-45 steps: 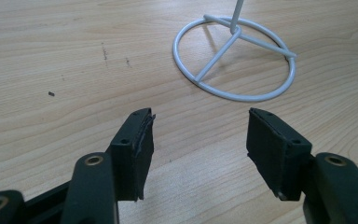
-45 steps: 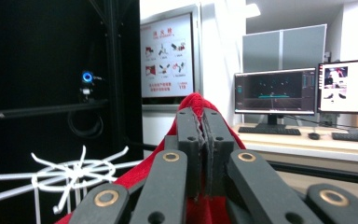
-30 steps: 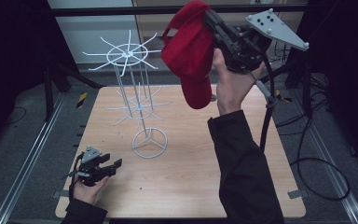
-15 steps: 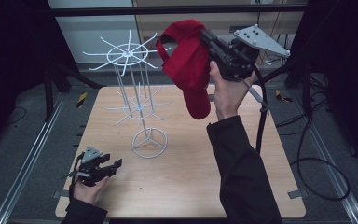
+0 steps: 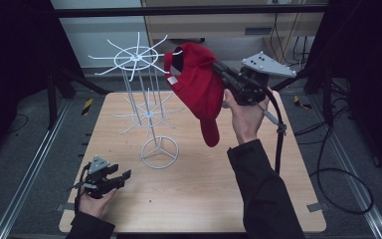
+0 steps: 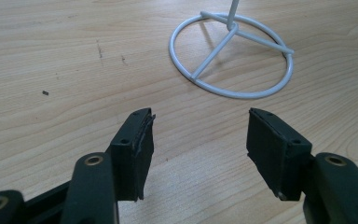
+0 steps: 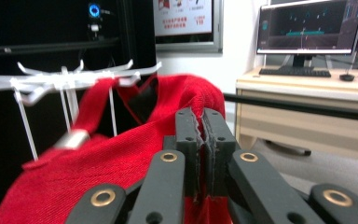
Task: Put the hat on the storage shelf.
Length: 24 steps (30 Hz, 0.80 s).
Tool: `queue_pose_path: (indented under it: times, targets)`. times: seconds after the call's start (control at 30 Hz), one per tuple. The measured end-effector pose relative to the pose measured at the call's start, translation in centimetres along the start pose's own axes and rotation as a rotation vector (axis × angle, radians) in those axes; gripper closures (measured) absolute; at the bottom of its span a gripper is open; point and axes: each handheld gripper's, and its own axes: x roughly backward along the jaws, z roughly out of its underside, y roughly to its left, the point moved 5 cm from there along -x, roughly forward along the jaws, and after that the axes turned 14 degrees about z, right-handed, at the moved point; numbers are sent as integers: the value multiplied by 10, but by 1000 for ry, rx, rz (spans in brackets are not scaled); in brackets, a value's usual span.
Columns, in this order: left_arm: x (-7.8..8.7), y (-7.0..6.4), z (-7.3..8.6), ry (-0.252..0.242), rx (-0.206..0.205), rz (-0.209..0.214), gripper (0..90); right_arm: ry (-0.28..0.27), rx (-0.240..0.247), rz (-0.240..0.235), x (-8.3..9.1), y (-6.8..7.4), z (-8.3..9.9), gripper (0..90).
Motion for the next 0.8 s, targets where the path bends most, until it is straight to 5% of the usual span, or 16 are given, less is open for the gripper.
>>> queue_pose_path:
  times: [0.2, 0.6, 0.8]
  targets:
    - [-1, -1, 0, 2, -4, 2, 408, 65, 18, -39, -7, 4, 32, 859]
    - [-1, -1, 1, 3, -6, 6, 406, 114, 33, -88, -16, 15, 55, 813]
    - [-1, -2, 0, -9, -15, 10, 384, 70, 47, -52, 1, 3, 55, 588]
